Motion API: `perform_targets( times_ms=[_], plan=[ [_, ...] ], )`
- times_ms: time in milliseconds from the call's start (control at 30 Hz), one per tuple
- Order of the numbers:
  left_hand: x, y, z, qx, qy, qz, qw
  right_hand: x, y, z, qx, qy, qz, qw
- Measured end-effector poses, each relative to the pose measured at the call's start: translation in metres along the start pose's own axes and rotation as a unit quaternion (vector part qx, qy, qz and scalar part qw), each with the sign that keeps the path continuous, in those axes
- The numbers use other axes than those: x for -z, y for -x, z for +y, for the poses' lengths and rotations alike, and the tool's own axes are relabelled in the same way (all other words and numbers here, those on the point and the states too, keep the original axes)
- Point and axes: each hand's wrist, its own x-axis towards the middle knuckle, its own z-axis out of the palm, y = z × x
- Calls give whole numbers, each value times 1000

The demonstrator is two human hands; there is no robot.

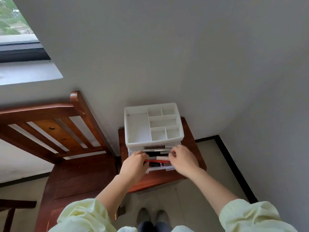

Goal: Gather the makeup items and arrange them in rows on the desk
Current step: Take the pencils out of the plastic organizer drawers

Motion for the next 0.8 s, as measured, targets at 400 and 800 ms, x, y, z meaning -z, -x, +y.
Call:
perform_targets(
  times_ms=[400,800],
  plan=[
    [-3,-21,-12,0,-60,-89,994,-36,-44,-6,49,138,-105,984],
    [5,-30,-15,-38,-85,-127,988,-27,-45,-2,105,154,-163,969]
  ],
)
